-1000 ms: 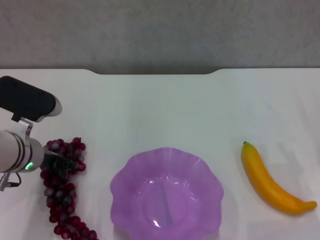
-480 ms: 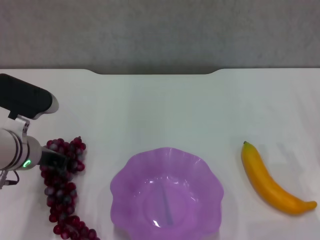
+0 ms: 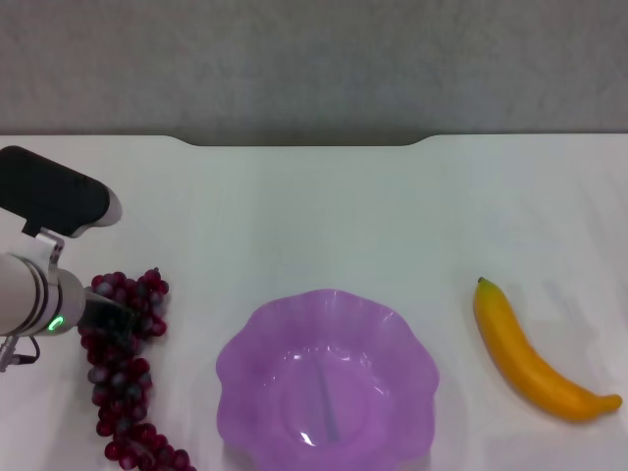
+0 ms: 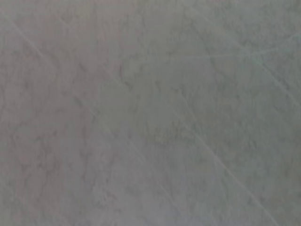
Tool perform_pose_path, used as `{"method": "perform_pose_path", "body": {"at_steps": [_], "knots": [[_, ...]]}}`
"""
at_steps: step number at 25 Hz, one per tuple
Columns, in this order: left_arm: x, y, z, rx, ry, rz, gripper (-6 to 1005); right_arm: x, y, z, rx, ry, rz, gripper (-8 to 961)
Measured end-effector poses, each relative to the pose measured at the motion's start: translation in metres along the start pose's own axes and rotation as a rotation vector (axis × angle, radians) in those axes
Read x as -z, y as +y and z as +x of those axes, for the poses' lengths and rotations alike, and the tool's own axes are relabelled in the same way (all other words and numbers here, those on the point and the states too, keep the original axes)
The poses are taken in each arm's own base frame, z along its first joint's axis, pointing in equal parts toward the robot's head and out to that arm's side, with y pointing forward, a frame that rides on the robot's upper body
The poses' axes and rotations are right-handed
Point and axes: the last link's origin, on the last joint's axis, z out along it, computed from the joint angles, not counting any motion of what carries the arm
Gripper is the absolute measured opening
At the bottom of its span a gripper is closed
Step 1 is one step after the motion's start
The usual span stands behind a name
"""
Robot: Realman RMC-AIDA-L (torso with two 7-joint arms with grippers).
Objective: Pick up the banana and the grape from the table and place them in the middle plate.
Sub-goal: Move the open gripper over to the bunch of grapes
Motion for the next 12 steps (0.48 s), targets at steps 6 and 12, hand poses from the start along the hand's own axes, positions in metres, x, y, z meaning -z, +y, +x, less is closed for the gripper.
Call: {"method": "perform_pose_path", "body": {"at_steps": [6,12], "knots": [[0.0032,0.0,0.0039,0.005,0.014,-0.004,183,0.0003,-0.0001,0.0006,0.0,0.002,0.0,485],[0.0043,-0.0001,0.0073,0.005,0.044,0.001,296,0.0002,0.0,0.0005,0.0,0.002,0.0,485]]}}
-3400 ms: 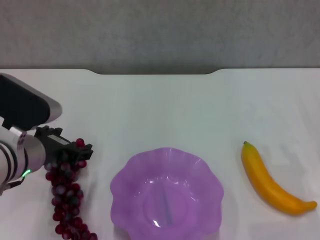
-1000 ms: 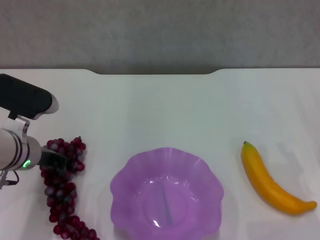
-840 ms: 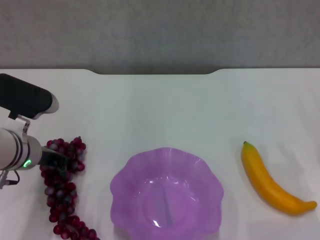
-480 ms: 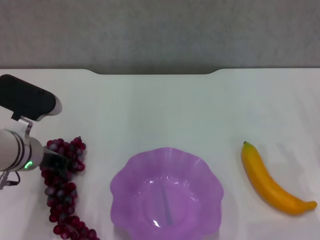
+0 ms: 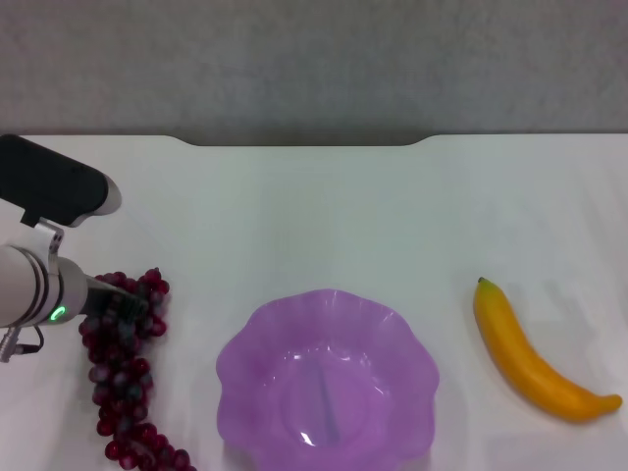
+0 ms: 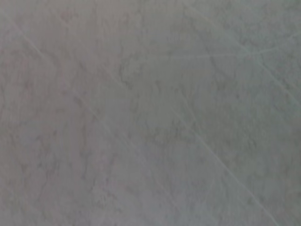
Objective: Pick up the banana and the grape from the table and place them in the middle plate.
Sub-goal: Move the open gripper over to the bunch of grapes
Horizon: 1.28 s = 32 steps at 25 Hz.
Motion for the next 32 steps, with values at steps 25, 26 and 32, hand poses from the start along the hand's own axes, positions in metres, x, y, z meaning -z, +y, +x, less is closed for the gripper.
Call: {"method": "perform_pose_path", "body": {"at_steps": [25,26,32], "knots": [[-0.016,-0.002,-0.006,0.01,-0.033,0.01,552,-0.003,0.005,-0.001,0.003,0.0,-0.019,485],[-0.016,-0.001,-0.006,0.01,-0.033,0.01,550,-0.003,0.006,0.0,0.004,0.0,-0.021,485],[-0.016,-0.001,-0.006,0.011,-0.03,0.009,407,-0.003,0.007,0.0,0.005,0.002,-0.025,485]]}}
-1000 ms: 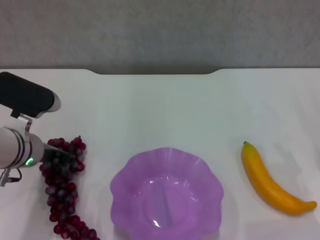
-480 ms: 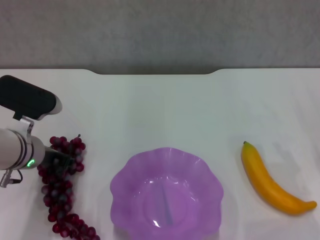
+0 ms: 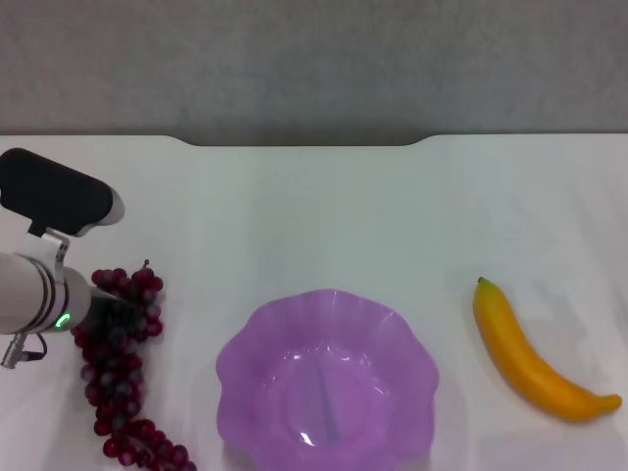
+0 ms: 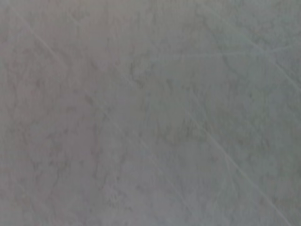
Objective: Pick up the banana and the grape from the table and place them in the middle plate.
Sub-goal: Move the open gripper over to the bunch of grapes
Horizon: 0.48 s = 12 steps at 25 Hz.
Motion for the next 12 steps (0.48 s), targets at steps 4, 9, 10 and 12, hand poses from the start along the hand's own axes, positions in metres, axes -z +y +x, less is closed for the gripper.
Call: {"method": "perform_pose_path", "body": {"at_steps": [4,9,10,12], "knots": [[-0.0002,-0.0008,-0.0006,0.006,-0.001,0.0,329,0.0,0.0001,0.0,0.001,0.0,0.0,485],[-0.0004,-0.0004,-0.0011,0.004,-0.003,0.001,231,-0.0004,0.0005,-0.0005,0.002,-0.002,-0.002,484],[-0.0005,-0.0001,-0.0017,0.006,-0.005,0.001,211,-0.0004,0.0005,-0.0006,0.003,-0.002,-0.002,484],[0.0002,-0.0003,-0.0021,0.008,-0.002,0.001,189,-0.0004,0.0004,-0.0005,0.003,-0.002,-0.002,484]]}}
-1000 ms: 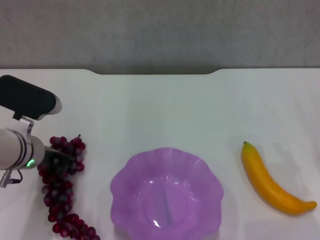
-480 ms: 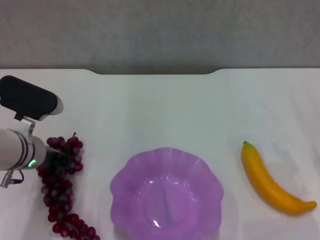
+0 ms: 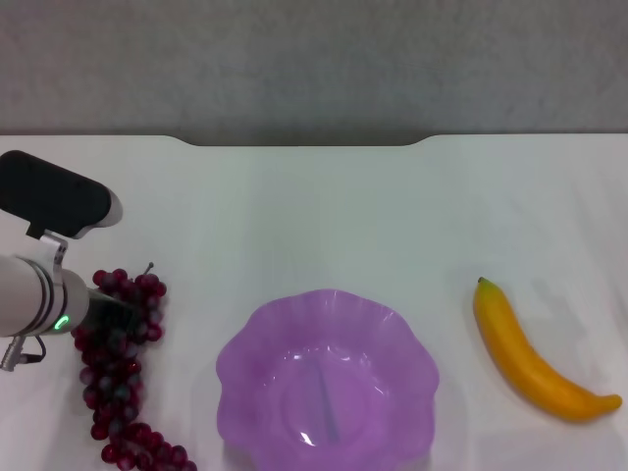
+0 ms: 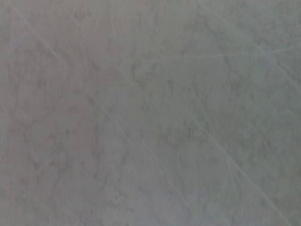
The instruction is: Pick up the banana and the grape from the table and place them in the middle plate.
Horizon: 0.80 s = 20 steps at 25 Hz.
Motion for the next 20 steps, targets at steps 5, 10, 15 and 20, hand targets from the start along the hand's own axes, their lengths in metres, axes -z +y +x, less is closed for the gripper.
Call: {"method": "perform_pose_path", "body": {"at_steps": [5,10,15,20], "knots": [[0.009,0.0,0.004,0.004,0.034,-0.002,126,0.001,0.0,0.001,0.0,0.002,0.001,484],[0.032,0.002,0.014,-0.01,0.093,-0.009,72,0.001,-0.001,0.001,0.001,0.003,0.002,484],[0.071,-0.004,0.035,-0.037,0.161,0.001,59,0.001,0.0,0.001,0.002,0.002,0.002,484],[0.104,-0.012,0.045,-0.051,0.219,0.021,57,0.001,0.0,0.001,0.002,0.002,0.002,484]]}}
